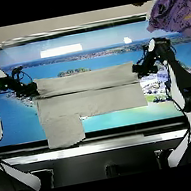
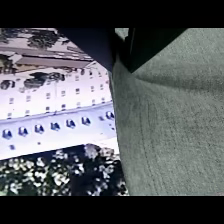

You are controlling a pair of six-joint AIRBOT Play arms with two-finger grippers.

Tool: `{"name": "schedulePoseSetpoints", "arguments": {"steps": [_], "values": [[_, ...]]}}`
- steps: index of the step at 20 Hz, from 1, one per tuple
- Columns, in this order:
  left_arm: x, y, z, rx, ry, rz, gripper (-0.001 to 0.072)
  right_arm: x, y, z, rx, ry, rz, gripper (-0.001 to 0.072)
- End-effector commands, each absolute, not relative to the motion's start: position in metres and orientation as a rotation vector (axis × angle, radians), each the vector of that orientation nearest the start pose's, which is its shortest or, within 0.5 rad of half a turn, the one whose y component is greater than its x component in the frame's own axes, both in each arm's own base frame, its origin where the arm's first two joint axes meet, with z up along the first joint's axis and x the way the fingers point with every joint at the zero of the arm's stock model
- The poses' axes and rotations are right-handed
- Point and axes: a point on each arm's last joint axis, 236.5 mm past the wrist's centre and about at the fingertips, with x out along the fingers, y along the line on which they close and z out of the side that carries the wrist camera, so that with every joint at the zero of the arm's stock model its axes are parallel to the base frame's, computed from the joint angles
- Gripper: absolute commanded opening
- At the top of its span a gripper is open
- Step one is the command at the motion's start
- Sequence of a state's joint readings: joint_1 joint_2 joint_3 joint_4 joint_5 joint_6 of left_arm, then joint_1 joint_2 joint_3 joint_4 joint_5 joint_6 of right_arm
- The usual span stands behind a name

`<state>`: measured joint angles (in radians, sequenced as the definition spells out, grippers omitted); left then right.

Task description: Fold the clothes and pants, and hang the long-sleeved shirts on hangers.

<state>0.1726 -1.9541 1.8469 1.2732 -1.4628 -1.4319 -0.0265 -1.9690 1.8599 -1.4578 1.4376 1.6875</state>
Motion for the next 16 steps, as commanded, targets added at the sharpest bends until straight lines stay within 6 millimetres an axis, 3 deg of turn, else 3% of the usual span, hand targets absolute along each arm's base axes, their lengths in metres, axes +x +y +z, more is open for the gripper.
{"name": "schedulePoseSetpoints", "arguments": {"steps": [1, 2, 3, 4, 5, 6, 9, 11, 13, 15, 16], "values": [[0.485, 0.014, -0.062, -0.297, 1.501, -0.164, 0.0277, 0.482, 0.023, -0.077, 0.245, 1.568, -0.007, 0.0186], [0.487, 0.014, -0.06, -0.309, 1.494, -0.15, 0.043, 0.479, 0.027, -0.076, 0.257, 1.581, 0.004, 0.0214], [0.491, 0.015, -0.055, -0.309, 1.478, -0.146, 0.0491, 0.477, 0.031, -0.074, 0.27, 1.59, 0.016, 0.025], [0.497, 0.018, -0.044, -0.312, 1.449, -0.136, 0.0547, 0.474, 0.033, -0.07, 0.277, 1.593, 0.026, 0.0341], [0.504, 0.023, -0.029, -0.309, 1.41, -0.128, 0.0546, 0.475, 0.033, -0.062, 0.274, 1.58, 0.037, 0.0453], [0.507, 0.029, -0.01, -0.305, 1.371, -0.122, 0.0546, 0.476, 0.031, -0.05, 0.257, 1.554, 0.056, 0.0483], [0.492, 0.065, 0.042, -0.304, 1.299, -0.057, 0.0546, 0.481, 0.012, 0.005, 0.259, 1.421, 0.125, 0.0483], [0.46, 0.086, 0.054, -0.361, 1.309, 0.0, 0.0546, 0.469, -0.007, 0.03, 0.371, 1.366, 0.181, 0.0482], [0.416, 0.096, 0.047, -0.437, 1.333, 0.048, 0.0545, 0.44, -0.018, 0.03, 0.528, 1.357, 0.239, 0.0482], [0.363, 0.089, 0.026, -0.545, 1.338, 0.088, 0.0545, 0.408, -0.01, 0.022, 0.695, 1.341, 0.299, 0.0481], [0.334, 0.076, 0.013, -0.607, 1.34, 0.096, 0.0545, 0.396, -0.001, 0.018, 0.766, 1.331, 0.321, 0.0481]]}}
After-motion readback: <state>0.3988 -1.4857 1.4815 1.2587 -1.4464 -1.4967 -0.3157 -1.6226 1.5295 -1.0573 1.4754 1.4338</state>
